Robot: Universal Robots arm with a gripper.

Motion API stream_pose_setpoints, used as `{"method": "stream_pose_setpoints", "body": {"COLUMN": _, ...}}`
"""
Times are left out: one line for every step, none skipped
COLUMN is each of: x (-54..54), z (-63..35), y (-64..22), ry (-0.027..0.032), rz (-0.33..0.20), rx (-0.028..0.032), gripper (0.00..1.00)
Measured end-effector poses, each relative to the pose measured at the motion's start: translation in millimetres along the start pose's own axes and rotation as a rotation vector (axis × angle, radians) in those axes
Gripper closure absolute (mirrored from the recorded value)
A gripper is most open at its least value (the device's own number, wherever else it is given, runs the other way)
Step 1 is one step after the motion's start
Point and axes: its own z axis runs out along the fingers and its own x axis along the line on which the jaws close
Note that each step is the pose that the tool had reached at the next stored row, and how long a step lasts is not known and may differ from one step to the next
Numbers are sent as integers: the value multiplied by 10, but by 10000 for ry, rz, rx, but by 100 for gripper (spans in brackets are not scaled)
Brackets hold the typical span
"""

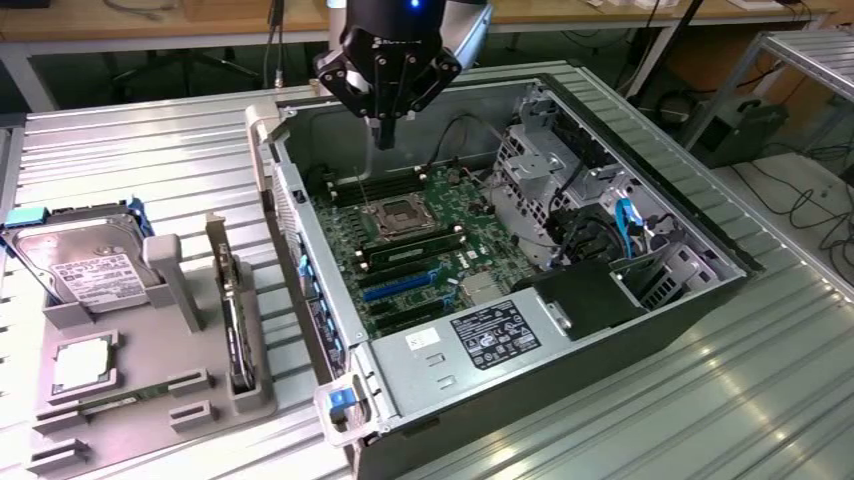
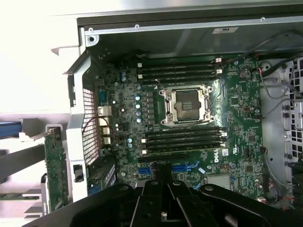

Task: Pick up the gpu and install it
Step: 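Reach for the gpu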

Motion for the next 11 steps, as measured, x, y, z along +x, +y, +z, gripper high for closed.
{"method": "stream_pose_setpoints", "body": {"x": 2, "z": 0, "y": 0, "ry": 0, "rz": 0, "rx": 0, "gripper": 89}}
{"method": "stream_pose_setpoints", "body": {"x": 3, "z": 0, "y": 0, "ry": 0, "rz": -1, "rx": 0, "gripper": 89}}
{"method": "stream_pose_setpoints", "body": {"x": 7, "z": 0, "y": 0, "ry": 0, "rz": 0, "rx": 0, "gripper": 89}}
{"method": "stream_pose_setpoints", "body": {"x": 10, "z": -1, "y": -1, "ry": 1, "rz": -1, "rx": 1, "gripper": 89}}
{"method": "stream_pose_setpoints", "body": {"x": 12, "z": 0, "y": -1, "ry": 0, "rz": 0, "rx": 0, "gripper": 89}}
{"method": "stream_pose_setpoints", "body": {"x": 14, "z": 0, "y": -1, "ry": 0, "rz": 0, "rx": 0, "gripper": 89}}
{"method": "stream_pose_setpoints", "body": {"x": 15, "z": -1, "y": -1, "ry": 0, "rz": -1, "rx": 0, "gripper": 89}}
{"method": "stream_pose_setpoints", "body": {"x": 17, "z": 0, "y": -1, "ry": 0, "rz": 0, "rx": 0, "gripper": 89}}
{"method": "stream_pose_setpoints", "body": {"x": 17, "z": -1, "y": -1, "ry": 0, "rz": 0, "rx": 0, "gripper": 89}}
{"method": "stream_pose_setpoints", "body": {"x": 20, "z": -1, "y": -2, "ry": 0, "rz": 0, "rx": 0, "gripper": 89}}
{"method": "stream_pose_setpoints", "body": {"x": 23, "z": -1, "y": -2, "ry": 0, "rz": 0, "rx": 0, "gripper": 89}}
